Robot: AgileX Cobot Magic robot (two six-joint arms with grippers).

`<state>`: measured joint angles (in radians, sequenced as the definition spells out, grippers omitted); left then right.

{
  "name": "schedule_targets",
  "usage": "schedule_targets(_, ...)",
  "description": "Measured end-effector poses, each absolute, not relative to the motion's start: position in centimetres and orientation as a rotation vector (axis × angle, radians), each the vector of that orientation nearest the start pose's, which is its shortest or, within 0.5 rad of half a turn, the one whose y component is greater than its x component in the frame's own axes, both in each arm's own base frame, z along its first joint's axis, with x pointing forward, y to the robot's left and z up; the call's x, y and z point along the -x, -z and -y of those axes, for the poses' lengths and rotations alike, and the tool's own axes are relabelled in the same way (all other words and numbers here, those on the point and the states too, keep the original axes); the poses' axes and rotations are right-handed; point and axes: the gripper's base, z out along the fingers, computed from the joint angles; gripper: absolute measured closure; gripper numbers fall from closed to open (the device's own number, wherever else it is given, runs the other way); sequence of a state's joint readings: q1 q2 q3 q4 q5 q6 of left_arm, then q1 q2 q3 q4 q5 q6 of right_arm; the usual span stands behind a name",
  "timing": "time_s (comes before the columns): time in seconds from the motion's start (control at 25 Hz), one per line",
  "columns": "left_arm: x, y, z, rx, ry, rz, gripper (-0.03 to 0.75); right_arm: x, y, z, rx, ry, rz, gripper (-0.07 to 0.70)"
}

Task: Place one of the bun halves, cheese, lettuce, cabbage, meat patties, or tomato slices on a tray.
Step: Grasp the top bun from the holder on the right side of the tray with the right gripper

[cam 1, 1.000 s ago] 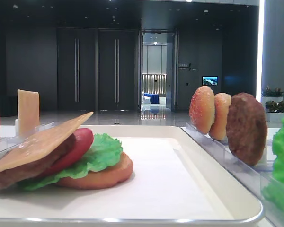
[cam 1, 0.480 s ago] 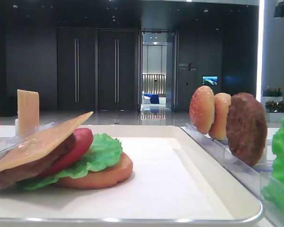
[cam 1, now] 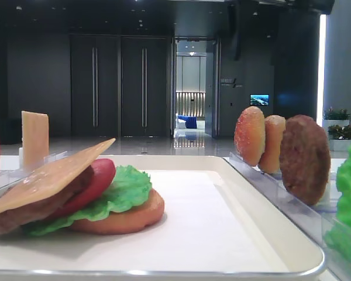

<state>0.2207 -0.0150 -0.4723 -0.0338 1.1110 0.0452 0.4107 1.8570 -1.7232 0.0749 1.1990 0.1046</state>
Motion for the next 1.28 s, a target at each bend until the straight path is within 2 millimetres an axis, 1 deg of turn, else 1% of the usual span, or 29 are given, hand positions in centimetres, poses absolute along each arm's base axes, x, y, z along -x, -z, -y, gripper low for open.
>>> schedule_targets(0.12,0.6,-26.6,0.4,0.182,-0.118,-2.101,0.685,-36.3,-29.6,-18.5,0.459,-0.226,-2.824,0.165)
schedule_targets(0.2,0.6,-26.6,0.4,0.182,-0.118,-2.101,0.685,-36.9,-28.6,-19.1,0.472,-0.212,-2.843,0.165)
schedule_targets(0.28,0.6,-26.6,0.4,0.182,-0.118,-2.101,0.685,-37.9,-27.9,-19.2,0.484,-0.161,-2.848,0.165)
schedule_targets(0.32,0.6,-26.6,0.4,0.182,-0.118,-2.101,0.685,-38.3,-27.6,-19.2,0.491,-0.129,-2.844,0.165)
schedule_targets(0.44,0.6,-26.6,0.4,0.182,-0.118,-2.101,0.685,-39.5,-27.6,-18.8,0.486,-0.092,-2.818,0.165)
schedule_targets(0.56,0.6,-26.6,0.4,0.182,-0.118,-2.101,0.685,-40.5,-28.0,-18.1,0.459,-0.079,-2.797,0.165)
schedule_targets(0.72,0.6,-26.6,0.4,0.182,-0.118,-2.101,0.685,-41.4,-27.7,-16.7,0.41,-0.069,-2.803,0.165)
schedule_targets(0.8,0.6,-26.6,0.4,0.182,-0.118,-2.101,0.685,-41.7,-27.6,-16.5,0.399,-0.084,-2.795,0.165)
schedule_targets(0.92,0.6,-26.6,0.4,0.182,-0.118,-2.101,0.685,-42.1,-27.2,-16.9,0.396,-0.132,-2.785,0.165)
schedule_targets(1.04,0.6,-26.6,0.4,0.182,-0.118,-2.101,0.685,-42.2,-25.9,-17.8,0.4,-0.194,-2.806,0.165)
schedule_targets(1.12,0.6,-26.6,0.4,0.182,-0.118,-2.101,0.685,-42.4,-25.0,-18.2,0.418,-0.187,-2.821,0.165)
schedule_targets(1.28,0.6,-26.6,0.4,0.182,-0.118,-2.101,0.685,-42.7,-24.7,-18.2,0.428,-0.166,-2.817,0.165)
